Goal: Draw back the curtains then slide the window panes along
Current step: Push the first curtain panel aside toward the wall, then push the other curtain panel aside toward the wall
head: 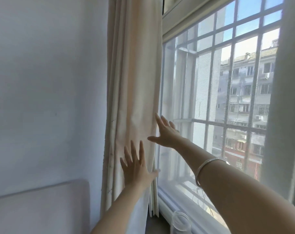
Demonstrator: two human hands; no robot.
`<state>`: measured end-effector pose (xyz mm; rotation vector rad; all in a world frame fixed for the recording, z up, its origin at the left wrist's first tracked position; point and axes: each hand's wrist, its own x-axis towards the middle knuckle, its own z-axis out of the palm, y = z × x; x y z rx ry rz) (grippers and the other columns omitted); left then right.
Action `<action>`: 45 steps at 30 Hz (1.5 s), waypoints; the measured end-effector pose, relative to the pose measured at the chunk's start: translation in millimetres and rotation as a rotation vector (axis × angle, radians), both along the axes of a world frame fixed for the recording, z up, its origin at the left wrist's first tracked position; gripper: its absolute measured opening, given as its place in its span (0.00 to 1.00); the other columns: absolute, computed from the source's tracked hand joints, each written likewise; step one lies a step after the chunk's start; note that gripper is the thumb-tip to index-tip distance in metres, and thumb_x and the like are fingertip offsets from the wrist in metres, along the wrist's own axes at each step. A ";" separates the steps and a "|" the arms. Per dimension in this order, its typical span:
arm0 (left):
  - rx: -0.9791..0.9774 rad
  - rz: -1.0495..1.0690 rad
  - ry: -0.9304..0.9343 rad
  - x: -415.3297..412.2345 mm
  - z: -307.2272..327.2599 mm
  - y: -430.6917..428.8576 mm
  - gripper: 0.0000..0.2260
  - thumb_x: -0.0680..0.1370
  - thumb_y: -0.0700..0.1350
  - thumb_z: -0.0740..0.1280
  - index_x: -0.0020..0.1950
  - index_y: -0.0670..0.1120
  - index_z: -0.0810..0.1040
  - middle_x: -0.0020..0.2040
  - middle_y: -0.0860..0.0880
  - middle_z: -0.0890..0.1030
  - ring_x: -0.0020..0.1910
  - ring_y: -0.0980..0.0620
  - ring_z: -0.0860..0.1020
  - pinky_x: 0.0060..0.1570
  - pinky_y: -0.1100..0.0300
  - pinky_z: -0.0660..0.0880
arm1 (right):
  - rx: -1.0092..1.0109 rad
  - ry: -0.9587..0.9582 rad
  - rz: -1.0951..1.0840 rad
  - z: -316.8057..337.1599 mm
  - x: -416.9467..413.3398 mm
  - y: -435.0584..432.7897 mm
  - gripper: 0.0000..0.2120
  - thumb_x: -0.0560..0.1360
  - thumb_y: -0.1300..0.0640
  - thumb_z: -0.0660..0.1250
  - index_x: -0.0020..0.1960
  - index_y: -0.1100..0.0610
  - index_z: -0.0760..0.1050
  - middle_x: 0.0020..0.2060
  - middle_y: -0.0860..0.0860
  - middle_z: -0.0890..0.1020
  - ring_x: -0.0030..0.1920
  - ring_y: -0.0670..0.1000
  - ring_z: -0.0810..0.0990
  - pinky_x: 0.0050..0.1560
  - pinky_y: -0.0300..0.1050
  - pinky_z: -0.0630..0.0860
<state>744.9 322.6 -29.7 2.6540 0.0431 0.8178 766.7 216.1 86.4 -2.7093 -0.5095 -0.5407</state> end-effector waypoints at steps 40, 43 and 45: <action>-0.182 -1.442 -0.134 -444.5 -32.0 -330.5 0.51 0.60 0.79 0.48 0.73 0.48 0.45 0.75 0.49 0.49 0.73 0.44 0.58 0.71 0.45 0.58 | -0.057 -0.413 -0.927 -40.1 -557.2 -324.1 0.42 0.71 0.44 0.66 0.74 0.52 0.43 0.72 0.59 0.58 0.67 0.62 0.62 0.65 0.60 0.65; -0.221 -1.477 -0.116 -481.2 -35.3 -356.8 0.54 0.59 0.80 0.47 0.73 0.44 0.48 0.75 0.44 0.53 0.73 0.45 0.58 0.71 0.45 0.57 | -0.109 -0.366 -0.973 -40.7 -591.4 -337.1 0.42 0.72 0.43 0.65 0.74 0.51 0.42 0.72 0.58 0.59 0.68 0.62 0.61 0.65 0.61 0.64; -0.229 -1.521 -0.091 -506.0 -37.8 -372.0 0.55 0.59 0.80 0.47 0.73 0.42 0.49 0.75 0.42 0.55 0.74 0.47 0.55 0.72 0.45 0.55 | -0.147 -0.339 -1.011 -41.3 -614.4 -344.8 0.42 0.72 0.43 0.65 0.74 0.51 0.41 0.72 0.58 0.57 0.68 0.62 0.60 0.65 0.61 0.65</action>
